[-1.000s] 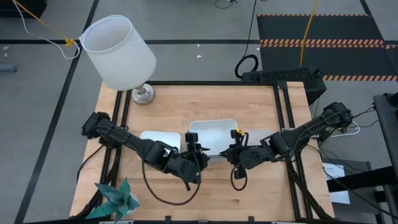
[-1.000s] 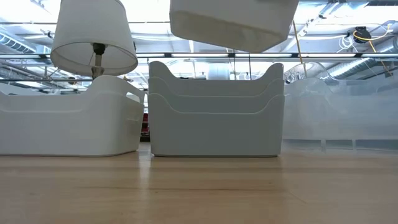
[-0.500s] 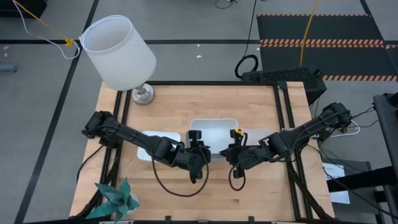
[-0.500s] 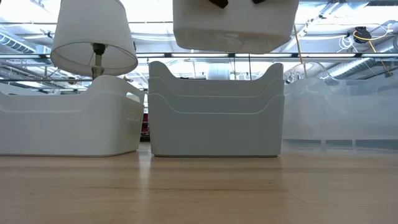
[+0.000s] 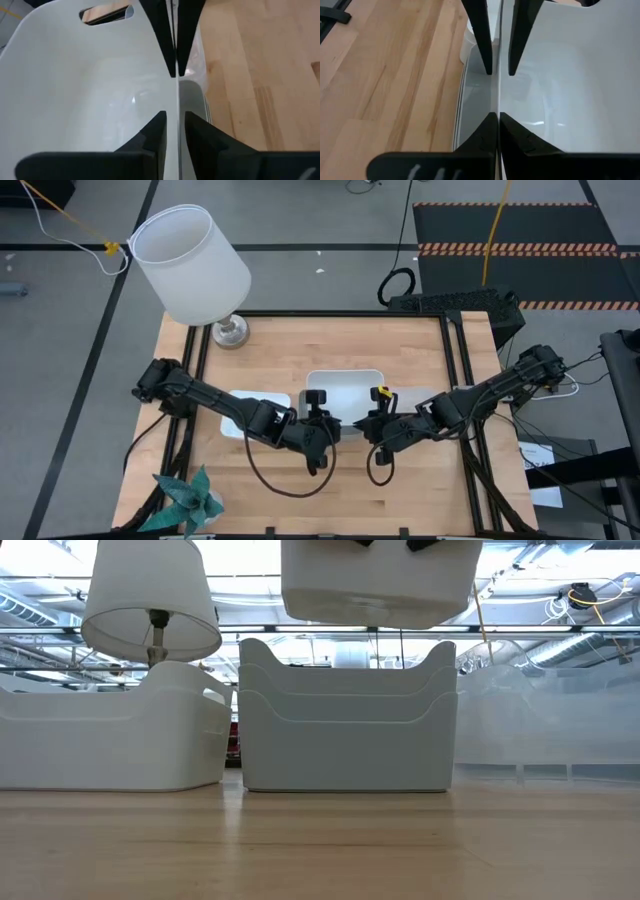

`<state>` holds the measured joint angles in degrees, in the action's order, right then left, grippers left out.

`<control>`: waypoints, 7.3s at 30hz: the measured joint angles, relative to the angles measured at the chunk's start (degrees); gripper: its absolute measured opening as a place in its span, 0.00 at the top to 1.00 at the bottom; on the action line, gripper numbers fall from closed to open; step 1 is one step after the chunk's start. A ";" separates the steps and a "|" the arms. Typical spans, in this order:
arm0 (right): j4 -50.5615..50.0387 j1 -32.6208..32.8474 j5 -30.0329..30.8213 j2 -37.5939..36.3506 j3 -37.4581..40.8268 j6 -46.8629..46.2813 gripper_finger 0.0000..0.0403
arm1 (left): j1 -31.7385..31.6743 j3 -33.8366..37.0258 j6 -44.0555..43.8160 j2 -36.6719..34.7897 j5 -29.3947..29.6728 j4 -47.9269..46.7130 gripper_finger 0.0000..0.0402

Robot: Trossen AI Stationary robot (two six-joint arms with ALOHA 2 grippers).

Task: Stack baskets by color
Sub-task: Stack the white bin on the bottom stacked white bins, then return to Home Position

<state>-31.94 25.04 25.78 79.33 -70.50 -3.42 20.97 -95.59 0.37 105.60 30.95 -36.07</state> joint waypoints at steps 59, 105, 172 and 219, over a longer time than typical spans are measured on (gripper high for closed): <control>6.70 24.91 4.68 -14.43 -0.04 6.33 0.45 | 21.43 -0.07 -21.39 -13.57 1.91 -30.47 0.99; 5.51 24.94 4.46 -14.40 0.00 8.70 0.45 | 25.44 55.23 -28.58 -52.02 1.89 -4.16 0.99; 5.97 24.93 9.96 -14.38 0.02 8.74 0.49 | 18.73 55.28 -28.67 -49.90 2.63 7.29 0.62; 22.79 -6.14 -10.13 -46.82 36.39 21.05 1.00 | -5.37 58.10 2.32 -53.48 -4.02 34.47 0.92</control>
<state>-9.16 18.90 15.65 32.51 -34.11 17.63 15.60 -37.49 2.69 52.12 26.92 -1.60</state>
